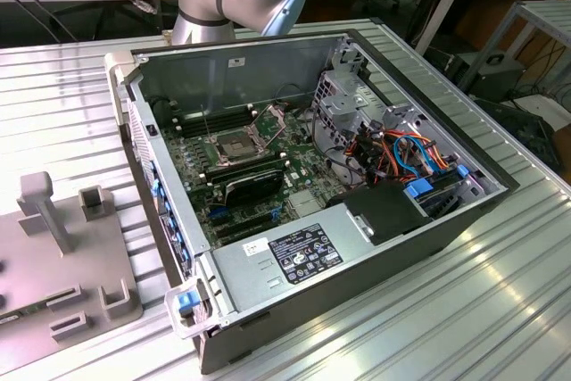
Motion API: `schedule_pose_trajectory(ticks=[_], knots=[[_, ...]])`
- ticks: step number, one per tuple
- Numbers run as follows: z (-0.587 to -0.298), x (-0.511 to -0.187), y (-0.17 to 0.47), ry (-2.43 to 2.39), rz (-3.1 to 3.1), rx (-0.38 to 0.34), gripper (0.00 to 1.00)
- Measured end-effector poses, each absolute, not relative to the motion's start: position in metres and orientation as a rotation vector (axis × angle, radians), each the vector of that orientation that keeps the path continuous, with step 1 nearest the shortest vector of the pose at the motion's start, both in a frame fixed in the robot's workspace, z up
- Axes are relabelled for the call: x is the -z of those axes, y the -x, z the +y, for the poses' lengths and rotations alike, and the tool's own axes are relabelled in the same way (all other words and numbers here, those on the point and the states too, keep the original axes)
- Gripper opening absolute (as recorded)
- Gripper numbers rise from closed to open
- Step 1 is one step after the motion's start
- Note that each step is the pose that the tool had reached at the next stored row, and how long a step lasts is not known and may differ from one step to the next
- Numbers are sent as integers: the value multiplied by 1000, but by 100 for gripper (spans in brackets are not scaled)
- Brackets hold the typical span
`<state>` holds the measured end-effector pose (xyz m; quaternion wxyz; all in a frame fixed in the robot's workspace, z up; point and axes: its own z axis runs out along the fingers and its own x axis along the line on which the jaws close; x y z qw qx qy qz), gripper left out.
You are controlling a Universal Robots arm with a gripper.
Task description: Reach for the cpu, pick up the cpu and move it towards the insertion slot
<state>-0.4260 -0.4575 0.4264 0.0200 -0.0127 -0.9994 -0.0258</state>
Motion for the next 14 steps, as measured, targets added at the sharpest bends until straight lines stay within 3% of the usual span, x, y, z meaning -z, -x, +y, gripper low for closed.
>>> schedule_pose_trajectory(ticks=[14], knots=[[-457,-425,358,40,-3097,80,55]])
